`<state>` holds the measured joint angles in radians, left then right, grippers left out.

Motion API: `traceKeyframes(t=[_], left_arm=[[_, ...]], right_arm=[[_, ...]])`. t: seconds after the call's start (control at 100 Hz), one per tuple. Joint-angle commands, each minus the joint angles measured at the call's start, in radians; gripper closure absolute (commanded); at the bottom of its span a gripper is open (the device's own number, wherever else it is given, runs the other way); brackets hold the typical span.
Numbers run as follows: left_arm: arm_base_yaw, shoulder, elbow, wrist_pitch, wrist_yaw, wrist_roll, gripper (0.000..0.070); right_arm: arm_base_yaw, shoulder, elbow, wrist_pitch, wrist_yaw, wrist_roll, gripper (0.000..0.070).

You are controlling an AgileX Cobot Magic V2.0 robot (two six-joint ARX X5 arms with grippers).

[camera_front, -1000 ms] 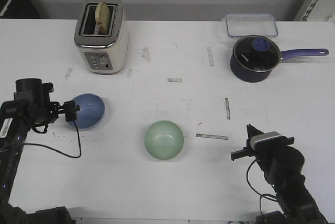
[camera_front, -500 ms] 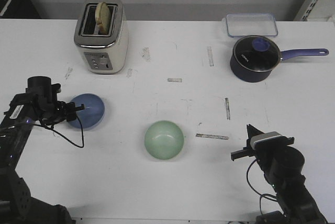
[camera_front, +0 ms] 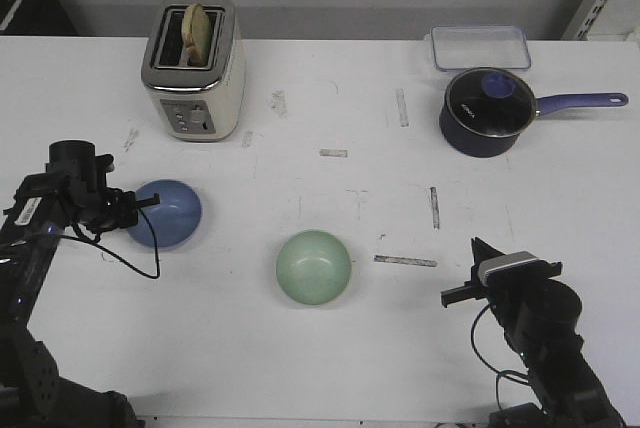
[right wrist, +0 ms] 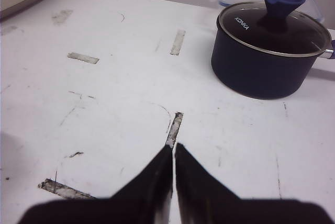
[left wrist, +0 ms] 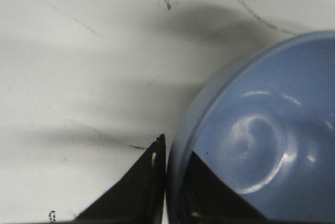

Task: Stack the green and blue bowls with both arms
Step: 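Grip the rim of the light blue bowl with the left gripper, then carry the blue bowl over the green bowl and lower it in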

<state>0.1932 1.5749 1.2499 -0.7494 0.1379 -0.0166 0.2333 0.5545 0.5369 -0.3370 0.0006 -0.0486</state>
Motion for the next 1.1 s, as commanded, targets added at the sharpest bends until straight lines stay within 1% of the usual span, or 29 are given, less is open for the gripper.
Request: traceKeyframes(t=[0.0,0.13,0.2,0.32,0.45,0.6,0.71,0.83,1.09], left_arm=[[0.001,-0.038,0.057,-0.008,0.038,-0.014,0.07],[-0.024,-0.122,0.111,-0.012,0.154,-0.116,0.07],[-0.061,-0.178,0.12,-0.007,0.177,-0.142,0.07],[-0.178,-0.261,0.121,-0.014,0.177,-0.143,0.07],[-0.34,-0.301,0.121,-0.021,0.177,-0.143,0.07],[-0.534,-0.281,0.121,-0.015,0.172,-0.143,0.07],[-0.639,-0.23,0.121,-0.005,0.13,-0.141,0.07],[-0.71,-0.154,0.121,-0.003,0.079,-0.123,0.07],[-0.765,-0.004,0.121,0.035,0.076,-0.123,0.07]], right_arm=[[0.001,0.003,0.006,0.011,0.0,-0.008,0.07],[0.001,0.003,0.006,0.011,0.0,-0.008,0.07],[0.001,0.003,0.006,0.012,0.0,-0.008,0.07],[0.001,0.004,0.006,0.012,0.0,-0.008,0.07],[0.001,0.004,0.006,0.012,0.0,-0.008,0.07],[0.001,0.004,0.006,0.012,0.0,-0.008,0.07],[0.001,0.004,0.006,0.011,0.0,-0.008,0.07],[0.001,0.004,0.006,0.011,0.0,-0.007,0.07],[0.001,0.004,0.006,0.011,0.0,-0.007,0.07]])
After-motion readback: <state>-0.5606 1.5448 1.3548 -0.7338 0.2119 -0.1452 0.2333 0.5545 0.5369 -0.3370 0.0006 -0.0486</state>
